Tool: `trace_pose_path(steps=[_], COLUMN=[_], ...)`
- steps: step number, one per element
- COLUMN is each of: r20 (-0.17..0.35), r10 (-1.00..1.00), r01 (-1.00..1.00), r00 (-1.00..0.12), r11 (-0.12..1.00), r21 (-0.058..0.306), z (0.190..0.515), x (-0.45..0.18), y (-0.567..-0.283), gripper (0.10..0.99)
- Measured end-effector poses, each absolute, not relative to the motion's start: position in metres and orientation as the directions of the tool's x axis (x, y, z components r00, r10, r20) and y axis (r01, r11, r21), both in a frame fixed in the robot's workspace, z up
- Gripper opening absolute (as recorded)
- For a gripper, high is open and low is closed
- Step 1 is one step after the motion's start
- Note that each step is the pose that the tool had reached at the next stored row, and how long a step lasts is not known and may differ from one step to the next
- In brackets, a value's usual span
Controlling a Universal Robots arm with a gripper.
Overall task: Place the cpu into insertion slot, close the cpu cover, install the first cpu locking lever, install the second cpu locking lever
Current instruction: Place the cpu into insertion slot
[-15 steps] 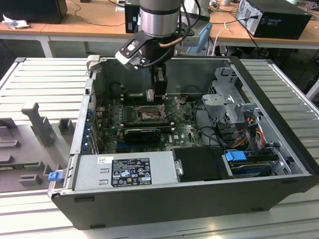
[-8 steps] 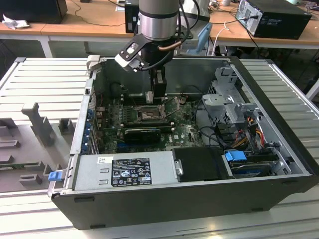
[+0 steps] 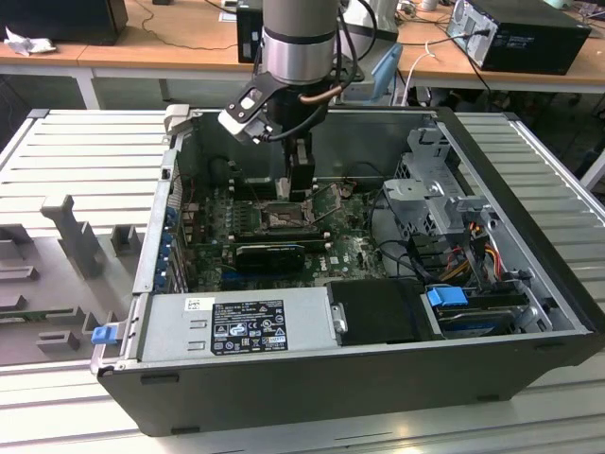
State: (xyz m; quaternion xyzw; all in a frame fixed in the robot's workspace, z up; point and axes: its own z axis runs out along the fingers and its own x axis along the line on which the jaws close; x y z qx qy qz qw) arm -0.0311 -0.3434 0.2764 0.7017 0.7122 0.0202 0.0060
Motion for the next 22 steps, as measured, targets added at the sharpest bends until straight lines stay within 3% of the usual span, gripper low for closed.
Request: trace_pose_path(steps=[13,22], r20=[0.020,0.020], r10=[1.000,1.000], r01=[0.999,0.999], r00=[-0.015,0.019], r11=[0.014,-0.019], r21=[0.036,0.036], z=[0.246,0.242], x=[-0.032,-0.032], y=[-0.343,-0.338], gripper=[0.533,0.533])
